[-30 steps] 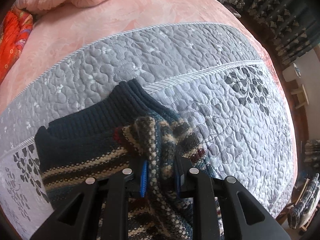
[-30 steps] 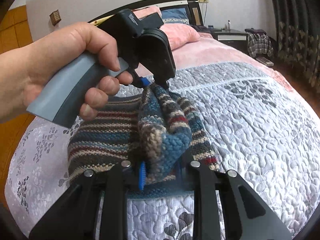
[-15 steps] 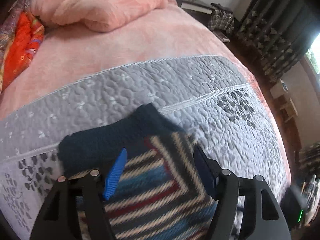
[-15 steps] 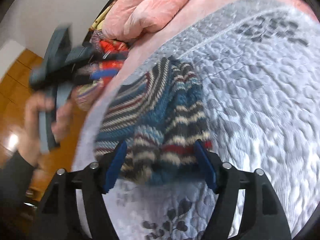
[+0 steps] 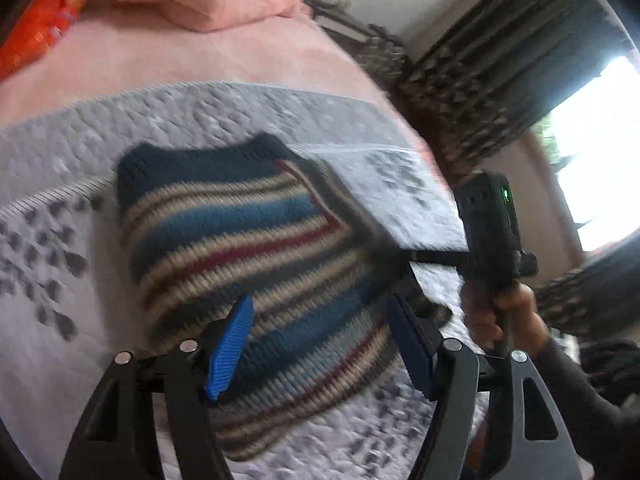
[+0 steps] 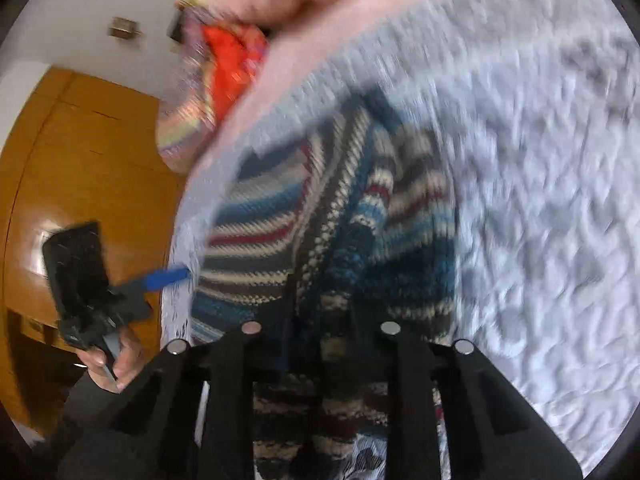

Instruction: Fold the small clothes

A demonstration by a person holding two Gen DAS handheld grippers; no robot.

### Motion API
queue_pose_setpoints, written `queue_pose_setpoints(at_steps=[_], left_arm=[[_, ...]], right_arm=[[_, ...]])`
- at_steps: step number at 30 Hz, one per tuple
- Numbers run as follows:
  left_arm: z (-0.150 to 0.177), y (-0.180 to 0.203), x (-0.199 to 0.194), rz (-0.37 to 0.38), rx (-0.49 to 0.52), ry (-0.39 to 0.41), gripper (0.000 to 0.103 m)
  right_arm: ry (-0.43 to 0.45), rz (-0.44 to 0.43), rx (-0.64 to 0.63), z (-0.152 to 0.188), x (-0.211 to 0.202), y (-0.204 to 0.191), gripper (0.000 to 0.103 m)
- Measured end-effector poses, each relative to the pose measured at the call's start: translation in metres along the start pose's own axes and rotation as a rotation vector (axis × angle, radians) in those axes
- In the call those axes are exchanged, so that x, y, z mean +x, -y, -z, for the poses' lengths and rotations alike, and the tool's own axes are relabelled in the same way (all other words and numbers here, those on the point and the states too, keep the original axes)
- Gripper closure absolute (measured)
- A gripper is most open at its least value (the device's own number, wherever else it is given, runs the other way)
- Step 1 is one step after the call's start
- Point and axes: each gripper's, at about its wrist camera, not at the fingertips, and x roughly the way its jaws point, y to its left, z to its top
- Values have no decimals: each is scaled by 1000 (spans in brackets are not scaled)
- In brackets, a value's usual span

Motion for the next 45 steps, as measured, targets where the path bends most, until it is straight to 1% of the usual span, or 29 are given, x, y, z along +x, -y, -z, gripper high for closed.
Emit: queue_pose_setpoints(at_steps=[2, 4, 6, 8, 9, 11, 13, 14, 15, 16, 17, 18, 20, 22, 24, 26, 28, 29, 30, 31, 32, 35, 36, 38, 39, 41, 42, 43, 45], left_arm=[[10, -3, 2, 39, -17, 5, 33], [18, -10, 14, 69, -48, -9, 34], [21, -14, 24, 66, -74, -16, 33], [19, -15, 30, 62, -71, -26, 33], [17, -17, 32, 65, -79, -32, 33], [15, -22, 37, 74, -98, -43, 33], [14, -26, 41, 66, -109, -49, 33], [15, -27, 45, 57, -109, -55, 33], [15, -26, 49, 40, -106, -64, 34], [15, -24, 49, 29, -105, -65, 35], [14, -20, 45, 41, -110, -56, 35], [13, -16, 37, 89, -117, -35, 36], [16, -4, 25, 148, -91, -17, 36], [23, 9, 28, 165, -42, -58, 36], [32, 11, 49, 94, -9, -135, 36], [41, 4, 68, 57, -23, -179, 37], [45, 1, 78, 46, -23, -192, 37], [46, 2, 79, 48, -18, -192, 37], [45, 3, 77, 65, -25, -190, 38], [44, 2, 73, 101, -41, -184, 38], [44, 3, 68, 139, -56, -173, 38], [37, 7, 45, 215, -71, -90, 38], [34, 8, 43, 208, -71, -80, 37], [30, 4, 58, 159, -74, -116, 38], [31, -1, 73, 132, -86, -162, 39], [30, -4, 80, 92, -61, -170, 39], [30, -6, 79, 100, -65, -163, 38], [29, -7, 77, 109, -74, -161, 38], [29, -9, 77, 111, -73, -160, 39]], right_arm=[[50, 24, 33, 0, -8, 12, 83], [20, 103, 93, 5, 6, 37, 76], [41, 77, 116, 12, -1, 41, 65], [114, 66, 96, 19, -26, 28, 61], [121, 45, 87, 23, -37, 22, 61], [81, 35, 71, 30, -44, 16, 56], [-11, 41, 72, 37, -35, 15, 55], [-62, 41, 61, 43, -28, 13, 58], [-102, 68, 33, 49, -21, 9, 71], [-106, 112, -2, 53, -21, 5, 78], [-99, 109, -1, 54, -24, 4, 86], [-85, 100, 11, 55, -29, 4, 89], [-52, 82, 16, 63, -44, 3, 90], [-53, 99, 29, 69, -48, 14, 90], [-76, 119, 53, 76, -38, 24, 90], [-67, 89, 65, 80, -38, 27, 88], [-53, 45, 62, 77, -39, 17, 76], [-54, 40, 53, 75, -39, 13, 61], [-58, 40, 43, 73, -37, 8, 64], [-77, 74, 21, 74, -32, 6, 73], [-95, 109, 7, 75, -29, 5, 89], [-94, 140, 1, 78, -32, 12, 92], [-96, 144, 9, 81, -34, 16, 92], [-114, 159, 31, 84, -30, 27, 92], [-106, 145, 6, 83, -31, 21, 88], [-98, 80, -5, 77, -40, 11, 79], [-80, 55, 2, 69, -45, 7, 63], [-35, 56, 13, 56, -51, 4, 57], [2, 67, 46, 31, -49, 6, 55]])
